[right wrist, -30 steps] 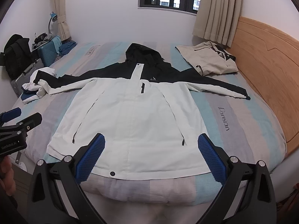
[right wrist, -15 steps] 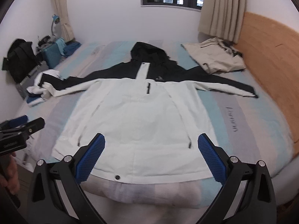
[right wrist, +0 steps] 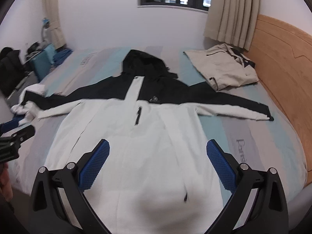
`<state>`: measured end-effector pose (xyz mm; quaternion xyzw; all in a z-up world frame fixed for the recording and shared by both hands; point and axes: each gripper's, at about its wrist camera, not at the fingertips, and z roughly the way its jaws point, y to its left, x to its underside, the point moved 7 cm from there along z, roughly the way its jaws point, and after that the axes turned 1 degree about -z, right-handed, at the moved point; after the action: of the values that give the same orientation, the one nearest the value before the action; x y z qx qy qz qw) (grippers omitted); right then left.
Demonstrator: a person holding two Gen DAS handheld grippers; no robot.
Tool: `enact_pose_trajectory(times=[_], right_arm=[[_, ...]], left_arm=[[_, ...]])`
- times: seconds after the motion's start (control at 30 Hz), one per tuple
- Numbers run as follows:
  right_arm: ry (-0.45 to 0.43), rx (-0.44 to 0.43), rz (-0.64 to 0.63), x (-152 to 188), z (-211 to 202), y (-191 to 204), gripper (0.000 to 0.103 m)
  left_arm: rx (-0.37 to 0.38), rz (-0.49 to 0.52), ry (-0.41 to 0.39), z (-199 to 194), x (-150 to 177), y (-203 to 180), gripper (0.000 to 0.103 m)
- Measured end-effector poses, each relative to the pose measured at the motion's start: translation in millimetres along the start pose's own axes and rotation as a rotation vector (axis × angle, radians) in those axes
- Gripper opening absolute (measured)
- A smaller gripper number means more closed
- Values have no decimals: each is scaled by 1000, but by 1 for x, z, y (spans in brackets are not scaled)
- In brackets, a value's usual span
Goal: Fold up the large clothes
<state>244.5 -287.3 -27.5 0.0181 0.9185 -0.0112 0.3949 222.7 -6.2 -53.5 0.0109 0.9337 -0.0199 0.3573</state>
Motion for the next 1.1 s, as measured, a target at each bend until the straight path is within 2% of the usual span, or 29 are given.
enact_pose_trajectory(times=[0.13,0.2,0.3,0.53,0.7,0.77,0.93,1.1], right_arm=[[-3,40,-6,-38,60,22,96],[-3,57,1,-54,87,32,96],[19,70,29,-74,125,45,96],[58,90,18,-117,184,72,96],[92,85,19,-132,213,83,96],[92,77,6,-137,223,91,96],[123,47,-42,-141,260,102,96],[203,25,-66,-139,292,112,96]], left_arm=[[22,-28,8,61,-34,33,97],[2,-16,14,93,-49,53,97],[19,-56,52,137,-71,83,97],[7,-30,73,203,-108,126,97],[-15,-73,81,240,-120,161,97],[-46,-89,79,251,-120,178,97],[-213,-121,94,272,-106,247,97],[-407,-231,92,252,-91,339,97]])
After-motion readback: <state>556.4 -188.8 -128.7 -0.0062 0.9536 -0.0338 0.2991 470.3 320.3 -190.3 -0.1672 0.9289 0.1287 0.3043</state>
